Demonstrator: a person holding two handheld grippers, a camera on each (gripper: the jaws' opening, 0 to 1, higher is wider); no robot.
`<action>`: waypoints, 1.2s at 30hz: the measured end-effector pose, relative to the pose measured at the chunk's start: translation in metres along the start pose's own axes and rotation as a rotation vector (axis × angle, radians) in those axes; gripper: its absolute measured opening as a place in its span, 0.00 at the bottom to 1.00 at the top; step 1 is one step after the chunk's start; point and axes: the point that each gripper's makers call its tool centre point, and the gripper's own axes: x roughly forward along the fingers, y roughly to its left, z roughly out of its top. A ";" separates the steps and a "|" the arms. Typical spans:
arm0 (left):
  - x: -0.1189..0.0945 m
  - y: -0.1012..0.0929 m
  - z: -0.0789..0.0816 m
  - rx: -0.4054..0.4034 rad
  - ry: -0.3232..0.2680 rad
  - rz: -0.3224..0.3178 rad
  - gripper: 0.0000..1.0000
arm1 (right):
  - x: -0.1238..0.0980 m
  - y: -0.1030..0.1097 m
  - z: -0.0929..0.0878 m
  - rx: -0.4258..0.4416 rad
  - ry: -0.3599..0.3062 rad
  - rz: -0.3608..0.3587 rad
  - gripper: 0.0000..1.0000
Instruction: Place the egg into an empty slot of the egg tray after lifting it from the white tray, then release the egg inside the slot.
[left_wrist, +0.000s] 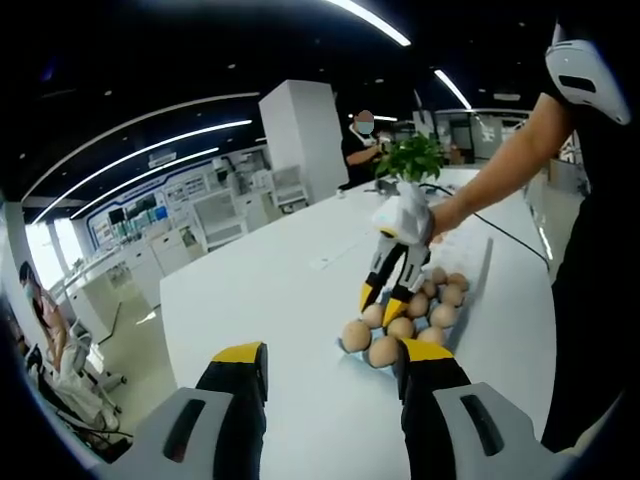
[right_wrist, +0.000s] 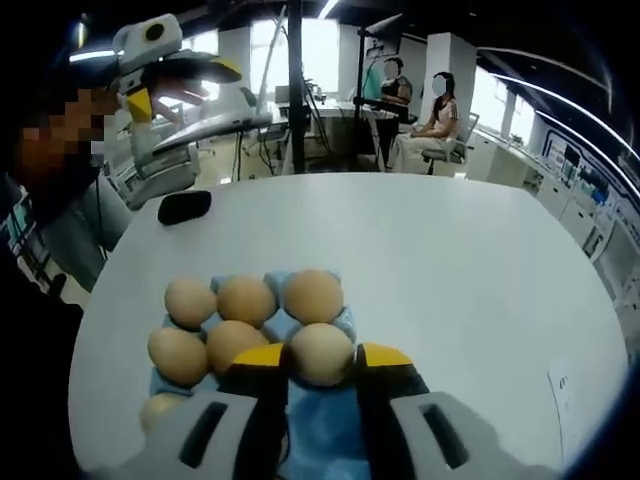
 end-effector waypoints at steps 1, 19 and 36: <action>0.000 0.000 0.000 -0.002 -0.002 0.000 0.52 | -0.002 -0.001 0.000 -0.020 -0.004 -0.008 0.30; 0.002 -0.001 0.003 0.000 -0.003 0.002 0.52 | -0.048 -0.007 0.005 0.049 -0.134 -0.070 0.31; 0.002 -0.002 0.005 -0.002 -0.012 0.000 0.52 | -0.106 -0.021 -0.038 0.105 -0.163 -0.176 0.30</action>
